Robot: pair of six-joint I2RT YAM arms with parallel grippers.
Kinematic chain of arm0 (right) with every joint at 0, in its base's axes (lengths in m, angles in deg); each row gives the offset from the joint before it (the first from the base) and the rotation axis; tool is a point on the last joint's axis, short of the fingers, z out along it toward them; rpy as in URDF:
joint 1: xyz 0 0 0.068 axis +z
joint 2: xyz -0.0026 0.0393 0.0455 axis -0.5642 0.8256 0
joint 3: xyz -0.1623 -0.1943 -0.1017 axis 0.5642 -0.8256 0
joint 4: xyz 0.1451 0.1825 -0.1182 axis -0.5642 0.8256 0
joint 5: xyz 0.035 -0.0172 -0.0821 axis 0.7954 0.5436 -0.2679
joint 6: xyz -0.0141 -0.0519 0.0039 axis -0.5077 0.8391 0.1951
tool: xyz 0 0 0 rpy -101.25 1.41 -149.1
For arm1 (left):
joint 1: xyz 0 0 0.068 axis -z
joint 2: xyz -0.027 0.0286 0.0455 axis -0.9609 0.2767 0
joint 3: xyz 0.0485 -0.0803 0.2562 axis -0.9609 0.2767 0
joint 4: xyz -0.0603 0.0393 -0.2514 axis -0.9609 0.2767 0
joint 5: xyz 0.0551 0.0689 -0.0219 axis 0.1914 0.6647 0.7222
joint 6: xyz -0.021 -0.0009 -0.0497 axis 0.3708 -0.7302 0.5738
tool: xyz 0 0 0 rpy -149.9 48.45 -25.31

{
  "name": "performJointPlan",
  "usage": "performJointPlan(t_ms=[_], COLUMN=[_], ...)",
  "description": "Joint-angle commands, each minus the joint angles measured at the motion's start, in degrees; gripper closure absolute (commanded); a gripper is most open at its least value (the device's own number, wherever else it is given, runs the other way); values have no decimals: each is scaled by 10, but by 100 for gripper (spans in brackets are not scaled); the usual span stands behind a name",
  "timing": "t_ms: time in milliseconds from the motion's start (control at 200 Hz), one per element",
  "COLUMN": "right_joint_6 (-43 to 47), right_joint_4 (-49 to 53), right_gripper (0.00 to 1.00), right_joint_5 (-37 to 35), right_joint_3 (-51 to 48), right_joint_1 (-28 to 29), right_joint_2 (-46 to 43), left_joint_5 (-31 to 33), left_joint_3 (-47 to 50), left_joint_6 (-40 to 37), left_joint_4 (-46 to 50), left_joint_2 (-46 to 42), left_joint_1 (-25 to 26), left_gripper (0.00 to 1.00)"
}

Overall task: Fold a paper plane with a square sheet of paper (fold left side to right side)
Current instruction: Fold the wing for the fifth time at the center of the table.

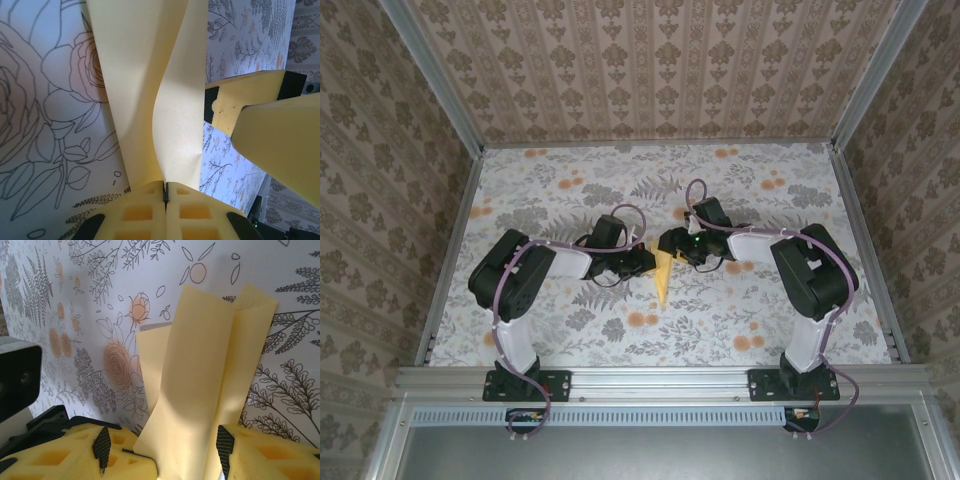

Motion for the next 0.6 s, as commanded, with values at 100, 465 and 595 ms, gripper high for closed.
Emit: performJointPlan(t_ms=[100, 465, 595], right_joint_6=[2, 28, 30], right_joint_4=[28, 120, 125], right_gripper=[38, 38, 38], right_joint_5=[-1, -37, -39], right_joint_3=[23, 54, 55], right_joint_1=[6, 14, 15], right_joint_2=[21, 41, 43], left_joint_5=[3, 21, 23], left_joint_3=[-16, -28, -31], left_joint_6=[-20, -33, -34], left_joint_4=[8, 25, 26], left_joint_2=[6, 12, 16], left_joint_1=[-7, -9, -8], left_gripper=[100, 99, 99])
